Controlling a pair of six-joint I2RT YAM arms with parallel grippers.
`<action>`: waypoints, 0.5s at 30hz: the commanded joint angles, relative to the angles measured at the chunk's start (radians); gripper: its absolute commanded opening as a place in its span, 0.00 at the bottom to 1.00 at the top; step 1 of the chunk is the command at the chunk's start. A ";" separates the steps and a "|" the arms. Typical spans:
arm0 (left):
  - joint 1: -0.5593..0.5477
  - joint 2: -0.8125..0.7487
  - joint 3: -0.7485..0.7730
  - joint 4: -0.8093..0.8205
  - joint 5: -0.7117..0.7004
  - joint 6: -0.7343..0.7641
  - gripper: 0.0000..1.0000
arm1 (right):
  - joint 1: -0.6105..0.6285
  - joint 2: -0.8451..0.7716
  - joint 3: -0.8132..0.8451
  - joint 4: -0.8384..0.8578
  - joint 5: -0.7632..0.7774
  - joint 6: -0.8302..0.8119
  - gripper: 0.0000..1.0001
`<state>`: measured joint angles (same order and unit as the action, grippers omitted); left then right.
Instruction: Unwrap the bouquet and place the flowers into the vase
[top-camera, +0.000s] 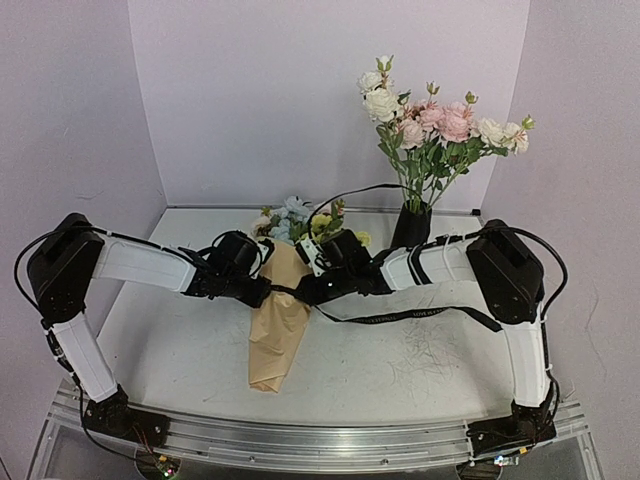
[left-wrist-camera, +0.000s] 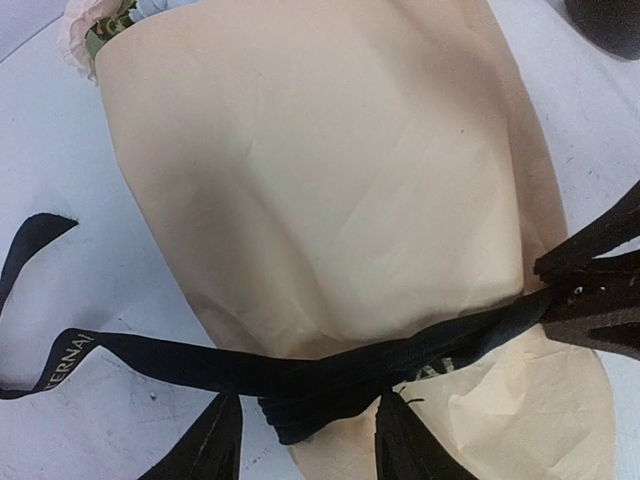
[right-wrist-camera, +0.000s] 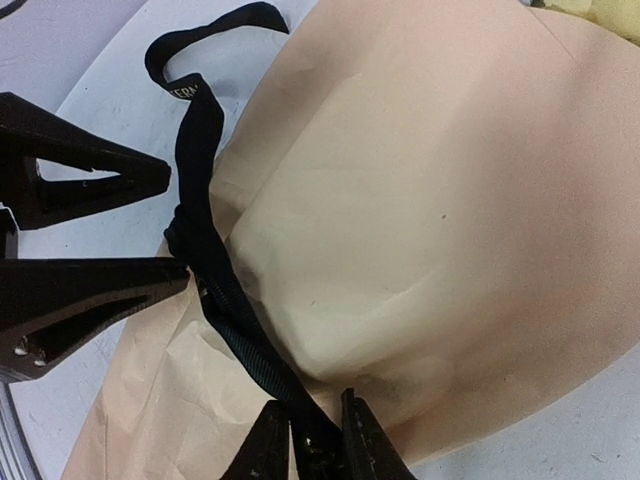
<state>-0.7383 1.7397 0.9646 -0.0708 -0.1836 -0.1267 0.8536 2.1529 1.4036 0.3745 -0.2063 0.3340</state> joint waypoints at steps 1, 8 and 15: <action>0.005 -0.004 0.028 -0.003 -0.068 0.019 0.45 | 0.005 -0.044 -0.003 -0.003 0.004 0.013 0.11; 0.004 0.041 0.051 -0.015 -0.145 0.012 0.26 | 0.004 -0.119 -0.085 0.000 0.013 0.021 0.09; 0.001 0.012 0.051 -0.017 0.079 0.013 0.23 | 0.004 -0.237 -0.222 0.000 0.072 0.020 0.10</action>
<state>-0.7374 1.7733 0.9819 -0.0799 -0.2487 -0.1133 0.8536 2.0209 1.2425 0.3826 -0.1790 0.3489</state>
